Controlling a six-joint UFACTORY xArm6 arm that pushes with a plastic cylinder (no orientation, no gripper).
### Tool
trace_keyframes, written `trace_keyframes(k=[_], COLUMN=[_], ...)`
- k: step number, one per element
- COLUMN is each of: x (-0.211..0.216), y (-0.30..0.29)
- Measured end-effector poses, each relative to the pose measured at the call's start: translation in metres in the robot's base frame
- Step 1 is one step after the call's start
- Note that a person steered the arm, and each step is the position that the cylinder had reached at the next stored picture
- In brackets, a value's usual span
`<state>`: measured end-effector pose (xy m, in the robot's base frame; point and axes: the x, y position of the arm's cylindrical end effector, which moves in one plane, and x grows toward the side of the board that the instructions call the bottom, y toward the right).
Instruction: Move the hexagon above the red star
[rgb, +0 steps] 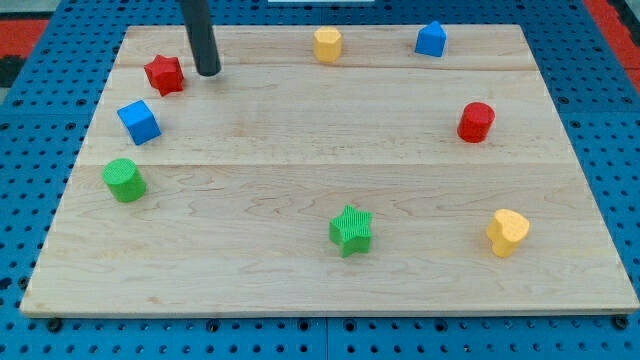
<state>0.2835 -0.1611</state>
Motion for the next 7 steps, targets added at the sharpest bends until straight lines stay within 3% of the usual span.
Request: trace_keyframes(k=[1, 2, 3, 5, 7], x=[0.0, 0.0, -0.012, -0.071, -0.07], y=[0.087, 0.212, 0.271, 0.188, 0.049])
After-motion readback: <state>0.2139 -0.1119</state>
